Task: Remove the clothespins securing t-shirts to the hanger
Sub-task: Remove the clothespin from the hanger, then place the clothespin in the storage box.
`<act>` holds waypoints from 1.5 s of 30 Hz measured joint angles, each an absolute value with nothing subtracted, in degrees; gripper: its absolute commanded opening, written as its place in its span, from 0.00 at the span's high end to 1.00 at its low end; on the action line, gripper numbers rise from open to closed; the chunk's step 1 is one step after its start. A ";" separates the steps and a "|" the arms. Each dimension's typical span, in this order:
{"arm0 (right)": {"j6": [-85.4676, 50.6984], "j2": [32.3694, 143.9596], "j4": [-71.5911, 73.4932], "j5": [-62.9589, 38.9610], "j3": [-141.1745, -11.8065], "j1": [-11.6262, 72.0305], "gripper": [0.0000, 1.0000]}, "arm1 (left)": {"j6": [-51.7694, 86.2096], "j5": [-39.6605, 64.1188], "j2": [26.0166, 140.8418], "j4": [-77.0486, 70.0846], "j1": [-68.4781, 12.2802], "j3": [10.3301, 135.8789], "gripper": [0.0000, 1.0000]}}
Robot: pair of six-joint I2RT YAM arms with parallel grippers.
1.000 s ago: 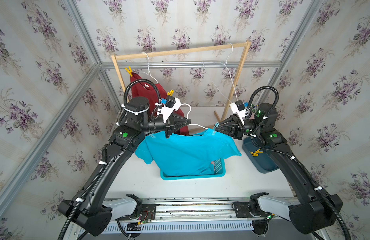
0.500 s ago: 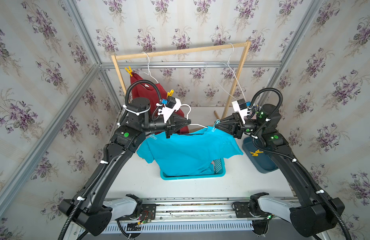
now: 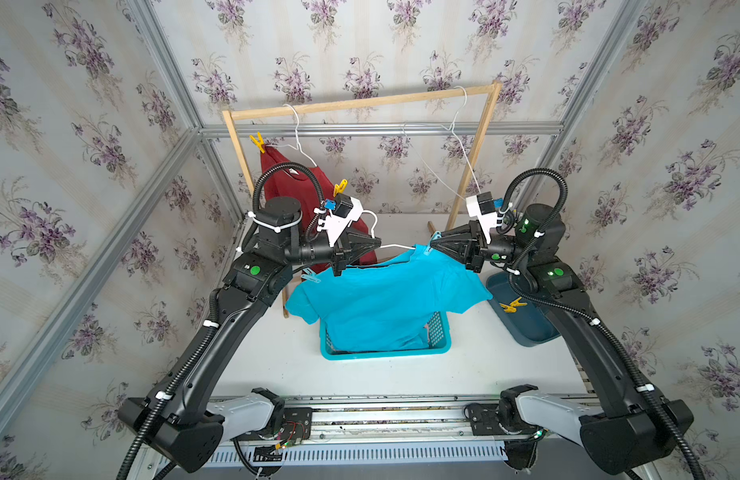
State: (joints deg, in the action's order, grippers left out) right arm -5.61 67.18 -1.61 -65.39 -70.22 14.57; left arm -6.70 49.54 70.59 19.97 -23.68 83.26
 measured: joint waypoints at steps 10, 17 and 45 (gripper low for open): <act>-5.63 67.20 -2.09 -66.28 -71.22 14.55 1.00 | -8.49 48.95 70.24 20.43 -23.55 82.74 1.00; -3.81 65.25 -5.50 -68.14 -71.75 14.13 1.00 | -10.35 48.10 69.36 24.32 -22.28 80.51 1.00; -6.24 61.32 -9.30 -34.33 -57.84 4.14 1.00 | -12.88 45.45 72.25 26.11 -21.89 80.77 1.00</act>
